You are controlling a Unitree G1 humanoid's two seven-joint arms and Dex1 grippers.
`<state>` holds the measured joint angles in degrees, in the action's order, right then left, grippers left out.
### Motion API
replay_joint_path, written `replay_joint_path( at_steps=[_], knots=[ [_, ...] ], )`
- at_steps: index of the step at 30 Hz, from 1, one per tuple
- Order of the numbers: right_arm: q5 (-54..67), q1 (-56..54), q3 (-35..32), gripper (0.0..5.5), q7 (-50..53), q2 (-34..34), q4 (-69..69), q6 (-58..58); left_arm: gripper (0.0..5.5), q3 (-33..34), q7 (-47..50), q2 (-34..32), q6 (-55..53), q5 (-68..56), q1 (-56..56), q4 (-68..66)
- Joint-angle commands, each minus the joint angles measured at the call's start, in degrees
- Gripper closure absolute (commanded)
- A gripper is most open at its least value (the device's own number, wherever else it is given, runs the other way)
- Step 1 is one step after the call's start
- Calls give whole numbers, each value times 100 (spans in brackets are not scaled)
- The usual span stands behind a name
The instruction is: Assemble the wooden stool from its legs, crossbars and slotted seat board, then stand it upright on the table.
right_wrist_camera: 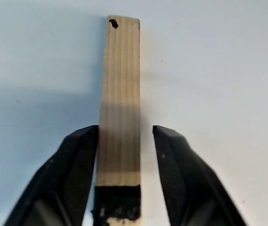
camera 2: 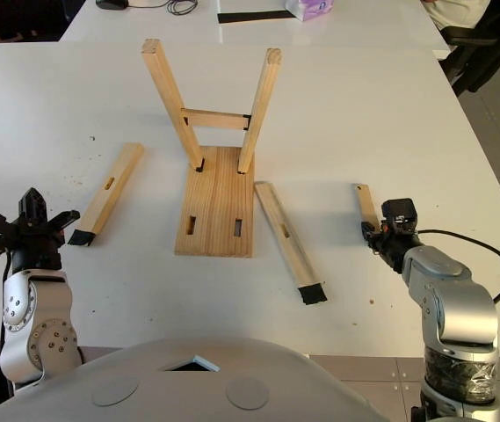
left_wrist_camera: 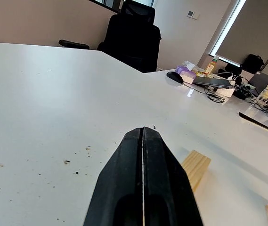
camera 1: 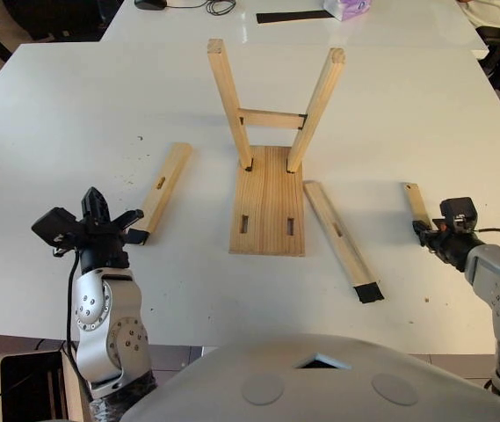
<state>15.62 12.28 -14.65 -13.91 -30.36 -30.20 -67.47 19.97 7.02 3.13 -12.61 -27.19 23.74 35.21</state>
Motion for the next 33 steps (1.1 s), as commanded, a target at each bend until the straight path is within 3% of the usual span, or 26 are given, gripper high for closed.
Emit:
replay_joint_path(
  at_steps=[1, 4, 8, 12, 16, 19, 23, 26, 30, 33],
  knots=[
    [-8, -157, 108, 414, -105, -172, 290, -246, 550, -19, 206, 84, -2, 92, 10, 339],
    [-95, -1062, -12, 417, 217, 294, 920, 364, 550, 143, 256, -188, -85, 39, -487, 222],
    [-124, -3265, -461, 417, 1177, 1211, 2874, 1994, 550, 298, 192, -742, -268, -243, -2090, -636],
    [159, -5645, -1067, 417, 1664, 1246, 5125, 3800, 550, 353, 8, -1267, -605, -577, -3638, -1533],
    [1481, -7135, -1564, 417, 521, 1422, 5674, 4045, 550, 423, -244, -1538, -689, -1104, -5161, -2311],
    [2628, -7250, -1531, 418, -594, 1720, 4714, 3691, 550, 162, -757, -1468, -1017, -1748, -6022, -2527],
    [3825, -6555, -1179, 418, -1386, 1929, 3110, 3093, 550, 100, -1572, -1421, -1799, -3359, -6648, -2412],
    [4363, -6258, -781, 418, -2421, 1518, 2578, 2597, 550, 254, -2050, -1795, -2278, -4248, -6748, -2289],
    [4180, -6114, -152, 418, -3830, 800, 2766, 2395, 550, 308, -2516, -2199, -2744, -5013, -6698, -2216],
    [4011, -6025, 239, 418, -4603, 277, 2737, 2286, 500, 322, -2720, -2426, -3153, -5776, -6465, -2031]
  ],
)
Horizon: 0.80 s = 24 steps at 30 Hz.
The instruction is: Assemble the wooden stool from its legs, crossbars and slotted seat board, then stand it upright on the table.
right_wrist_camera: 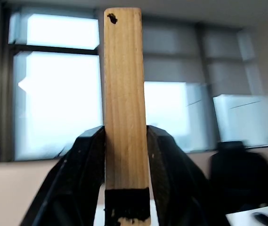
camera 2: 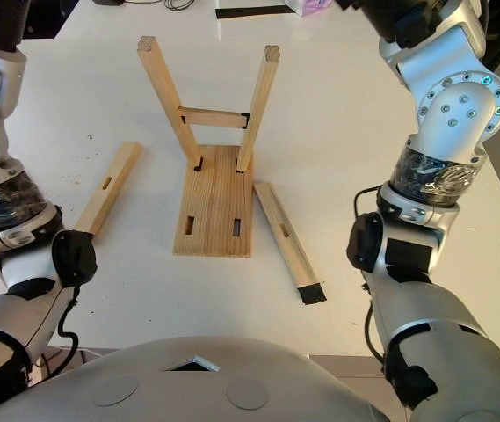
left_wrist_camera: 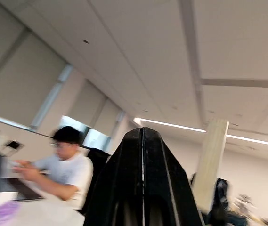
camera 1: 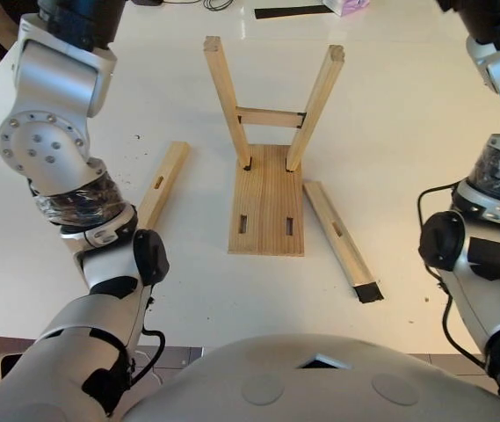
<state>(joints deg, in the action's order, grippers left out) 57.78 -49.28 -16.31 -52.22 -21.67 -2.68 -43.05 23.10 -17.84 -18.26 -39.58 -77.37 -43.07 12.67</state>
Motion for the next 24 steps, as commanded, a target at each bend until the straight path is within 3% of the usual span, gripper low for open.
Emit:
replay_joint_path(
  at_steps=[1, 6, 17, 24],
  knots=[
    [-241, 129, 491, 418, -932, -706, -10, -178, 482, -12, -234, -371, -559, -892, 300, 274],
    [-410, 177, 886, 418, -1494, -1135, -93, -312, 399, -254, -410, -688, -860, -1103, 778, 677],
    [-782, -3, 1493, 418, -2236, -1350, 220, -301, 237, -862, -1466, -1361, -1122, -443, 1277, 1008],
    [-903, 136, 1707, 418, -2472, -1374, 158, -291, 229, -1046, -1927, -1465, -1014, -59, 1430, 1153]
  ],
)
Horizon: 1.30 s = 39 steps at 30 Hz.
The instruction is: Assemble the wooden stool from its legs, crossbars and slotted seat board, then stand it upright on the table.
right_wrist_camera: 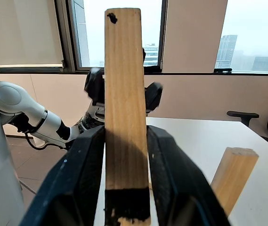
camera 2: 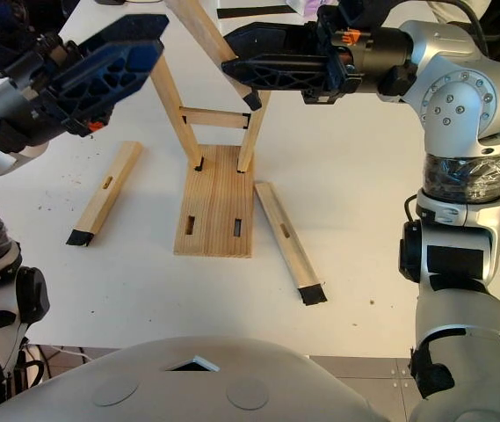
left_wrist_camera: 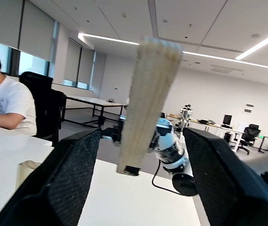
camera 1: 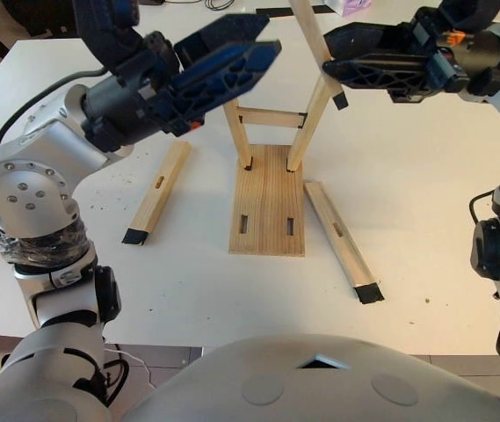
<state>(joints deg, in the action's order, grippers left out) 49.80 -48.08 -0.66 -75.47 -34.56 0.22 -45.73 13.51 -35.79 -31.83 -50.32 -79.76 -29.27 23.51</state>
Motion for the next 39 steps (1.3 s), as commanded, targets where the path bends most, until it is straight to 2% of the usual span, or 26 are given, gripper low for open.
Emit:
replay_joint_path(
  at_steps=[1, 20, 31, 38, 39],
  knots=[
    [-145, 58, 193, 418, -184, -83, -166, -3, 229, -93, -145, -104, 75, 211, 50, 79],
    [-441, 505, 488, 418, 24, 173, -461, 103, 229, -321, -369, -111, 232, 519, 83, 203],
    [-607, 607, 588, 418, 14, 141, -432, 180, 409, -364, -694, -153, 326, 806, 151, 198],
    [-752, 664, 548, 418, 128, 207, -331, 316, 416, -369, -845, -173, 427, 1016, 307, 242],
    [-782, 655, 517, 381, 158, 239, -268, 388, 416, -355, -886, -172, 472, 1065, 354, 227]
  ],
)
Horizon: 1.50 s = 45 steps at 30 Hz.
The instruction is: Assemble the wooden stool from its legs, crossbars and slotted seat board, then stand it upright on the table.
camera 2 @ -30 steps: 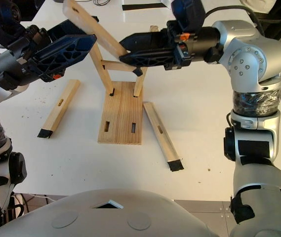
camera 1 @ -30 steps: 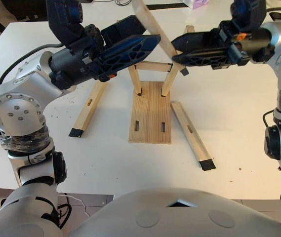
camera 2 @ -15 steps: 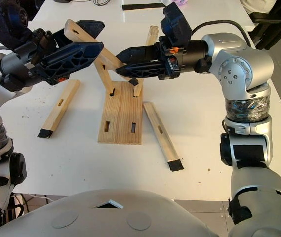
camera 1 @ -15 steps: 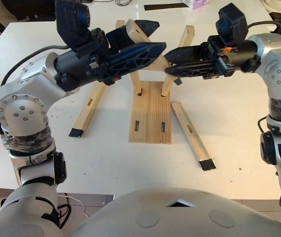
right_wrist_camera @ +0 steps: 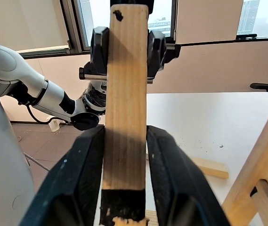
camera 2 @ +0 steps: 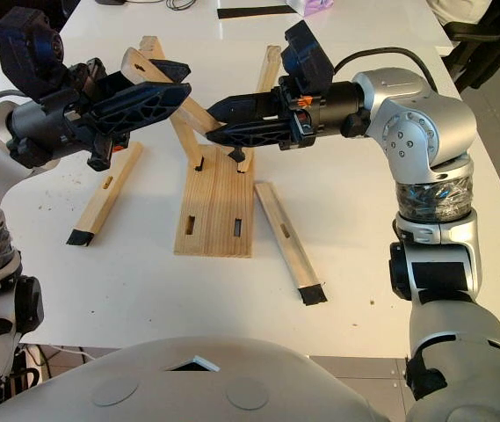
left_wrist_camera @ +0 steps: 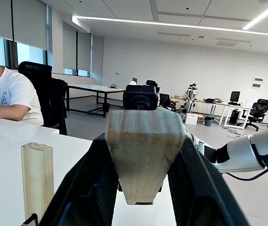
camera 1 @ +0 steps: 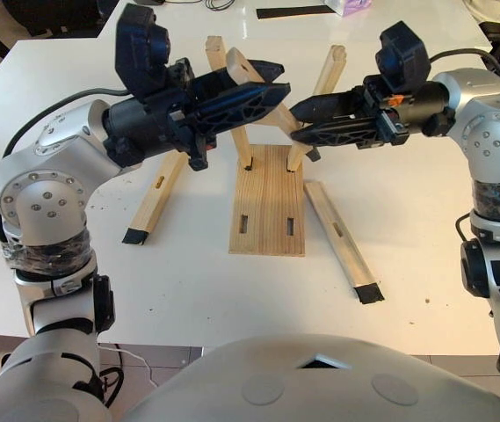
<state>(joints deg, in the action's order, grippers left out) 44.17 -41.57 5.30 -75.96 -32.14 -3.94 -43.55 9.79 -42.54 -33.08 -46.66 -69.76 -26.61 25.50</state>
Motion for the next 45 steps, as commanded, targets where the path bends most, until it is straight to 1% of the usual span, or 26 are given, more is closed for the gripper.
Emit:
replay_joint_path(
  at_steps=[1, 6, 8, 11, 13, 16, 21, 25, 28, 30, 32, 38, 45],
  knots=[
    [-241, 12, -100, 371, 211, 16, 192, 229, 416, 30, -260, -48, 159, 115, 139, 11],
    [-453, 324, -119, 297, 271, -63, 253, 475, 419, 47, -483, -156, 384, 518, 420, -149],
    [-648, 501, -167, 293, 293, -146, 365, 706, 419, 21, -768, -354, 518, 875, 615, -306],
    [-787, 665, -583, 293, 717, -83, 630, 1014, 420, -357, -1675, -939, 1148, 1973, 1094, -639],
    [-771, 823, -883, 293, 1001, -55, 689, 1116, 420, -526, -2174, -1203, 1560, 2495, 1346, -864],
    [-758, 1187, -1166, 293, 1285, -80, 631, 1144, 420, -553, -2601, -1333, 2012, 2911, 1592, -1087],
    [-878, 1469, -1128, 293, 1371, -173, 601, 1152, 420, -525, -2773, -1221, 2575, 3307, 1871, -1206],
    [-934, 1419, -1095, 293, 1420, -148, 655, 1143, 420, -467, -2656, -1133, 2680, 3356, 2050, -1086],
    [-910, 1572, -1158, 293, 1484, -170, 542, 1117, 420, -469, -2737, -1276, 2909, 3635, 2132, -1275],
    [-914, 1706, -1194, 293, 1521, -187, 486, 1144, 420, -502, -2907, -1456, 3156, 3937, 2147, -1569],
    [-895, 1888, -1253, 293, 1654, -127, 344, 1180, 420, -487, -3139, -1721, 3457, 4280, 1983, -2136],
    [-835, 2323, -1304, 293, 2028, 190, -82, 1306, 420, -232, -3422, -2264, 4141, 4819, 1462, -3665],
    [-737, 2636, -1375, 293, 2289, 341, -345, 1316, 420, 37, -3515, -2457, 4593, 5004, 1309, -4716]
  ],
)
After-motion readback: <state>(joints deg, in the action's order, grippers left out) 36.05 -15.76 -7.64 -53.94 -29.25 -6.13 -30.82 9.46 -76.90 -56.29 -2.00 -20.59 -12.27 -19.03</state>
